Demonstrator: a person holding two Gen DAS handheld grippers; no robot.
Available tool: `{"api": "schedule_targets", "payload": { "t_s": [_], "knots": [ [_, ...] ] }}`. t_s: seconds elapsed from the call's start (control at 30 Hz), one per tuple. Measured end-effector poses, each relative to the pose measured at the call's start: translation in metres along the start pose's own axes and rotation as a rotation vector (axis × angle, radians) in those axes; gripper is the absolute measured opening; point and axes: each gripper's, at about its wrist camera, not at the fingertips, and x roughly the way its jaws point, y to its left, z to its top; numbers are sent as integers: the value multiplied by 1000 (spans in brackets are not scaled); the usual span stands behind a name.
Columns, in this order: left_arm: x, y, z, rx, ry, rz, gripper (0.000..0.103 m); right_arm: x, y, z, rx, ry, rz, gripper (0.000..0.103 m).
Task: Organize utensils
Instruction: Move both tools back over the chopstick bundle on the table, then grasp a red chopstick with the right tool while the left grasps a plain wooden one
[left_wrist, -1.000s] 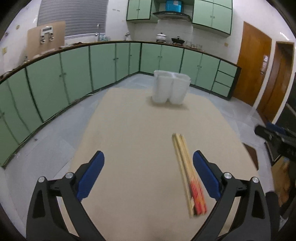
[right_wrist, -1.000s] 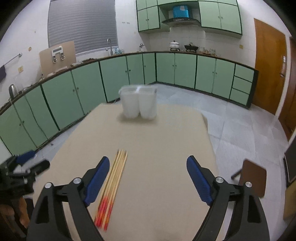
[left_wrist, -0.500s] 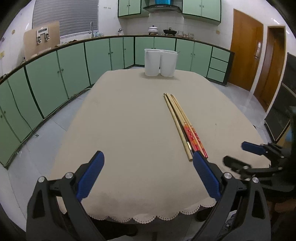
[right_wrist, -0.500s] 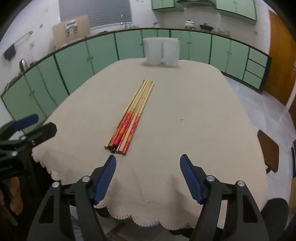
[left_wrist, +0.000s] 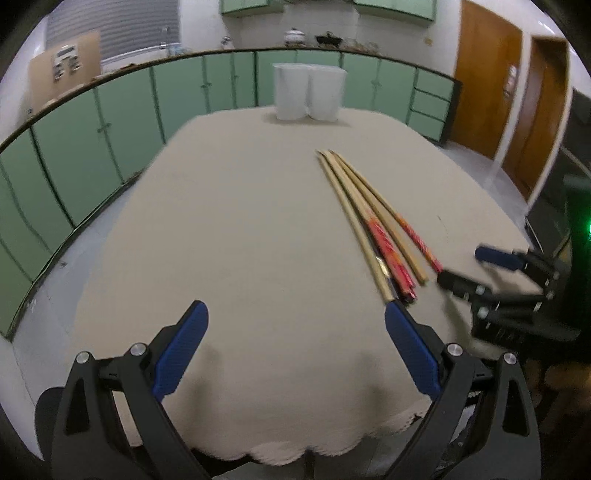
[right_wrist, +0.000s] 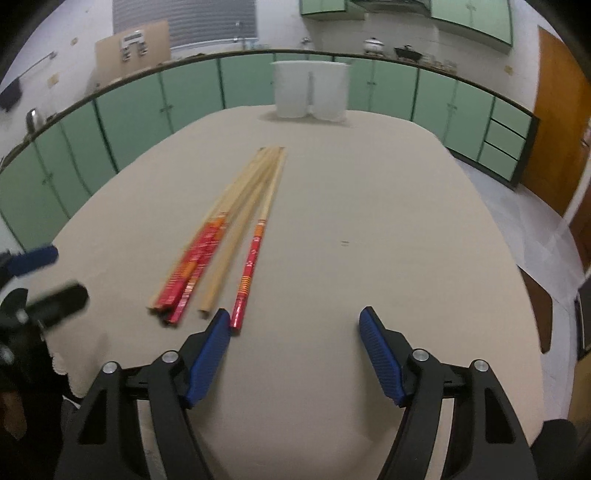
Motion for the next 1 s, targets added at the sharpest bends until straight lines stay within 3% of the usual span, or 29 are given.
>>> {"api": "schedule_targets", "payload": {
  "t_s": [0.3,0.63,0.73,0.8,0.87,1.0],
  "knots": [
    [37,-29,5,63,56,11,94,-3,-16,-2,24,0,13,72],
    [32,-3,4,-6,68,41,93,-1,-14,-1,16,-5,11,72],
    [30,-14,7,31,38,19,93,0,-8,-1,-7,-8,15,69],
    [32,-19,10,45,28,22,93,2,-5,0,-18,-12,22,59],
    [37,-20,10,38,31,21,81,3,-3,2,-24,-23,27,45],
    [38,-18,12,13,-3,19,42,5,2,3,-39,-43,29,25]
  ]
}}
